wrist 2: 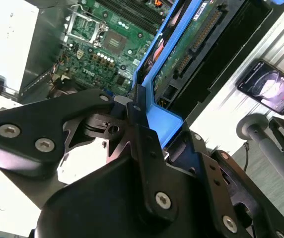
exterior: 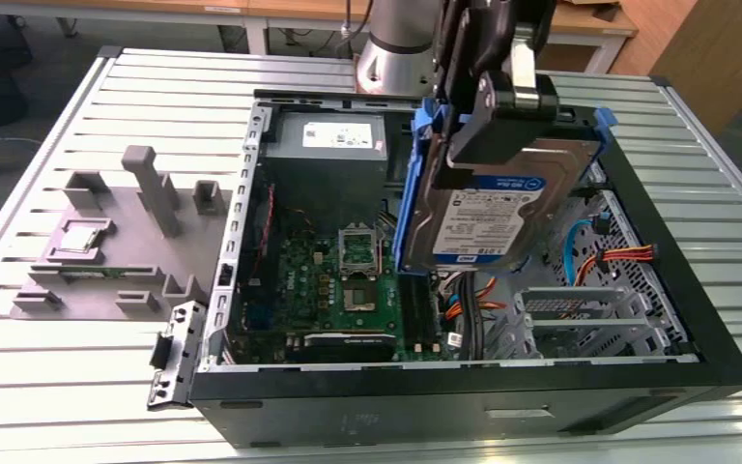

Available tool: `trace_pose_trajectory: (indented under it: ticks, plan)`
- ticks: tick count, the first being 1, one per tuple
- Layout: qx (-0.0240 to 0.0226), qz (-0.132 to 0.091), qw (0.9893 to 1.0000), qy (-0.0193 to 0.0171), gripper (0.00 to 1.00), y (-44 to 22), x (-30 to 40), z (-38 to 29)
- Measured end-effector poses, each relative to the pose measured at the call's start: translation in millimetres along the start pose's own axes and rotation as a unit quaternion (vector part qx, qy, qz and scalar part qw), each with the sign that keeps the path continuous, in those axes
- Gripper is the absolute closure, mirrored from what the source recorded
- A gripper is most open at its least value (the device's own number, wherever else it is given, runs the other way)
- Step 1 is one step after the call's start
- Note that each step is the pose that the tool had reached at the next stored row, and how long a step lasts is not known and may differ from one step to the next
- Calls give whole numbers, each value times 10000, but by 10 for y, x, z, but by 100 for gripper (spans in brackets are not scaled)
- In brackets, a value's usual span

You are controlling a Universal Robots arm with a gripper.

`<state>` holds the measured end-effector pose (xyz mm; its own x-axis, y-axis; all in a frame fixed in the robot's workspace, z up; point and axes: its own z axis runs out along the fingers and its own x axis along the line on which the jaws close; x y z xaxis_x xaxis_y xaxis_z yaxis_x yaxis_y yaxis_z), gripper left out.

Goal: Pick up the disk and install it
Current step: 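Insert the disk into the insertion slot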

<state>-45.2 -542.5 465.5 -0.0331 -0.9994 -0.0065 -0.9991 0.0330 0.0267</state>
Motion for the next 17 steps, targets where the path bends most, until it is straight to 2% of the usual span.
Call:
trace_pose_trajectory:
  ticks: [5,9,17]
  plan:
    - [0,0,10000,-4,63,-100,45,0]
    - [0,0,10000,-5,63,-178,55,0]
    - [-1,0,10000,-5,63,-192,56,-1]
